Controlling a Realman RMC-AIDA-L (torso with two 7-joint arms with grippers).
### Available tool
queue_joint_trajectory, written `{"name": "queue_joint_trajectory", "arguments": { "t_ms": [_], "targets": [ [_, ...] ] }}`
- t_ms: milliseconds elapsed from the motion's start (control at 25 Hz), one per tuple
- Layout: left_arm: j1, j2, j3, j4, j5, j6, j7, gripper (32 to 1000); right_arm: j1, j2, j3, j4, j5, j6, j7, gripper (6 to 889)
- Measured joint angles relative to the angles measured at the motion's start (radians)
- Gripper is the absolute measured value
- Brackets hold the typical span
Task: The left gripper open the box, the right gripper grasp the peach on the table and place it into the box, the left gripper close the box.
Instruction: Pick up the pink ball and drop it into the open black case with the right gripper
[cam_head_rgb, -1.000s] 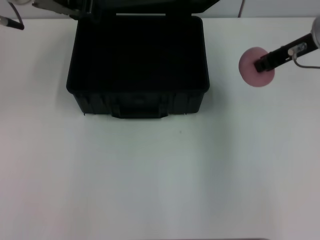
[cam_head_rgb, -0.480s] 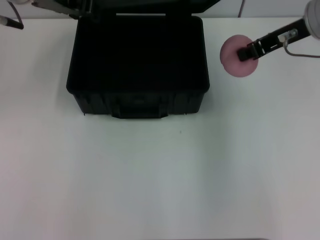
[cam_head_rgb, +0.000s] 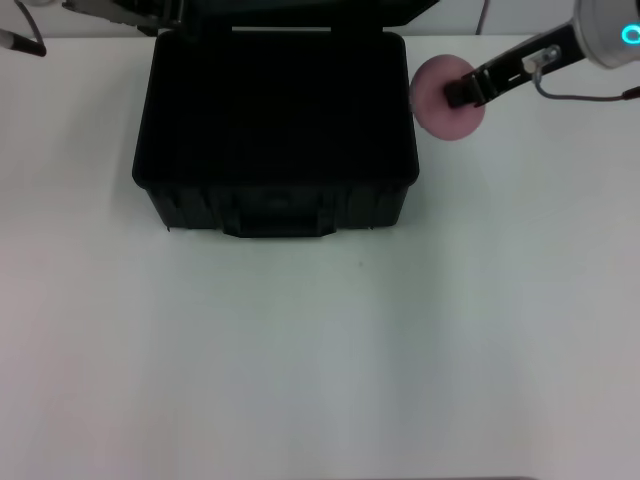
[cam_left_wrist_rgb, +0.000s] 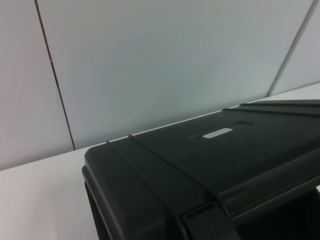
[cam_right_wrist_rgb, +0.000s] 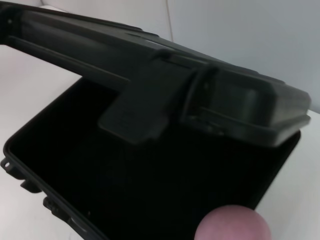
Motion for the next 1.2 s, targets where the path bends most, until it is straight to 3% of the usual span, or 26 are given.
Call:
{"name": "queue_joint_trajectory", "arguments": {
  "t_ms": [360,720,1200],
  "targets": [
    [0.000,0.0000,0.000,0.000,0.000,0.000,0.000,380,0.046,0.010,-0.031,0.115,0.067,-0.097,-0.050,43],
    [0.000,0.0000,0.000,0.001,0.000,0.000,0.000,380,0.073,0.012,-0.122,0.192,0.104,-0.226,-0.066,44],
    [-0.003,0.0000,0.000,0.002,-0.002,0.002,0.000,380,0.087,0.016,-0.184,0.270,0.120,-0.352,-0.087,45]
  ]
}}
